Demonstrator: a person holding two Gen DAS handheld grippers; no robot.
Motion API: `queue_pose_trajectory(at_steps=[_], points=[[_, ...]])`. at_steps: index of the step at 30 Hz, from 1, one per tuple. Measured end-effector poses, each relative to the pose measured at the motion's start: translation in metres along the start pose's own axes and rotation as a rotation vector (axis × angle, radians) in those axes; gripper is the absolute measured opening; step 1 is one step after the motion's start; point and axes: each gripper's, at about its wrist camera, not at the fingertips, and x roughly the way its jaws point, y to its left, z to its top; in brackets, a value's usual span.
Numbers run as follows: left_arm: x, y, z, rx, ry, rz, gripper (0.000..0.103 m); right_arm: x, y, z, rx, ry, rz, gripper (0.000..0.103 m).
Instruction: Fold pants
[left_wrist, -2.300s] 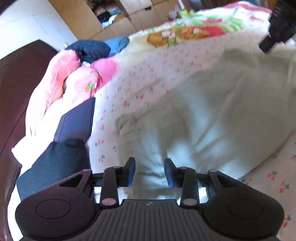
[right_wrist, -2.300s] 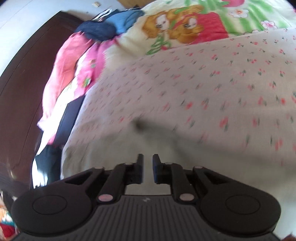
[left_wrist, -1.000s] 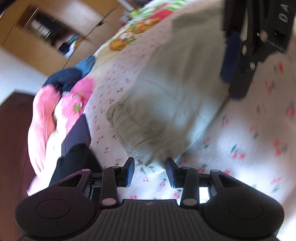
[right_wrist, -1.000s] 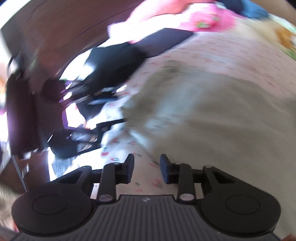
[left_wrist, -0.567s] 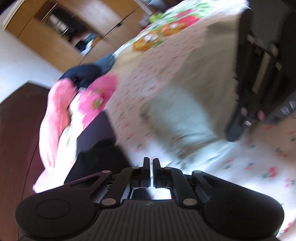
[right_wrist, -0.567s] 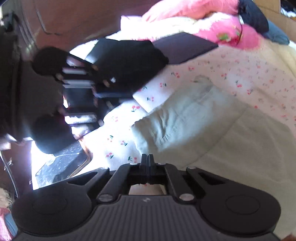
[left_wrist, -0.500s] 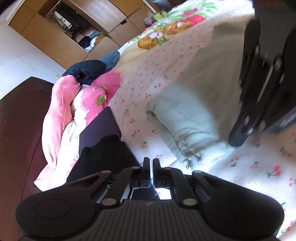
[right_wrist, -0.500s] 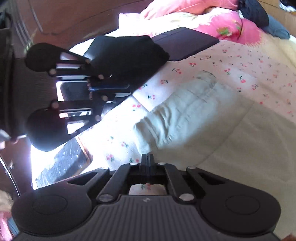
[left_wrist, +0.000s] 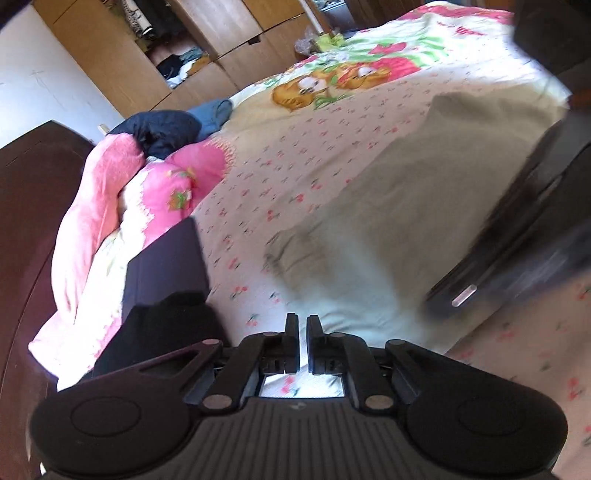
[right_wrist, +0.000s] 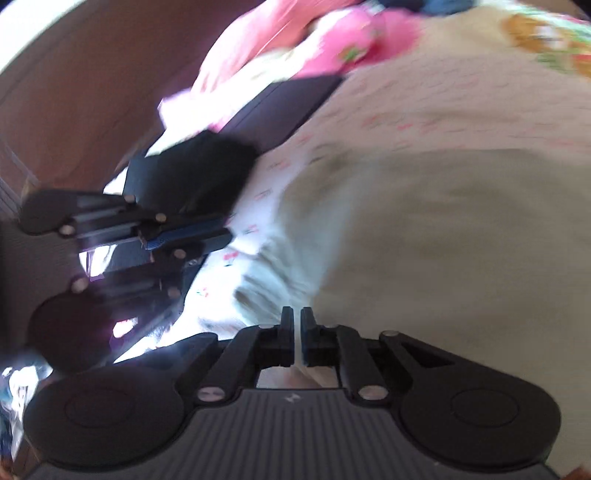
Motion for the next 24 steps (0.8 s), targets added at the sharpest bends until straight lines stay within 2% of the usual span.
queue_pose_trajectory(at_steps=[2, 5, 7, 8, 9, 12, 14, 16, 19, 21, 24], points=[[-0.005, -0.016, 0.016, 0.015, -0.021, -0.04, 0.024, -0.045, -0.027, -0.016, 0.101, -0.025, -0.07, 0.008], [-0.009, -0.052, 0.048, 0.04, -0.047, -0.141, 0.024, -0.122, -0.083, -0.049, 0.335, -0.08, -0.224, 0.01], [-0.011, -0.082, 0.071, 0.071, -0.065, -0.216, 0.024, -0.179, -0.121, -0.074, 0.478, -0.148, -0.346, 0.024], [-0.012, -0.097, 0.083, 0.086, -0.075, -0.255, 0.024, -0.209, -0.139, -0.089, 0.553, -0.207, -0.405, 0.032], [-0.013, -0.113, 0.094, 0.107, -0.081, -0.279, 0.024, -0.237, -0.158, -0.106, 0.63, -0.274, -0.459, 0.035], [-0.016, -0.158, 0.127, 0.155, -0.105, -0.359, 0.024, -0.308, -0.209, -0.159, 0.86, -0.461, -0.57, 0.036], [-0.018, -0.191, 0.149, 0.214, -0.134, -0.365, 0.024, -0.337, -0.238, -0.192, 0.976, -0.56, -0.629, 0.037], [-0.018, -0.218, 0.173, 0.24, -0.143, -0.378, 0.024, -0.351, -0.266, -0.221, 1.065, -0.633, -0.639, 0.037], [-0.02, -0.253, 0.206, 0.264, -0.135, -0.41, 0.024, -0.357, -0.304, -0.247, 1.188, -0.76, -0.582, 0.037], [-0.024, -0.277, 0.224, 0.298, -0.136, -0.421, 0.024, -0.355, -0.328, -0.261, 1.261, -0.83, -0.474, 0.037], [-0.025, -0.307, 0.246, 0.345, -0.127, -0.433, 0.024, -0.346, -0.354, -0.266, 1.251, -0.868, -0.37, 0.034]])
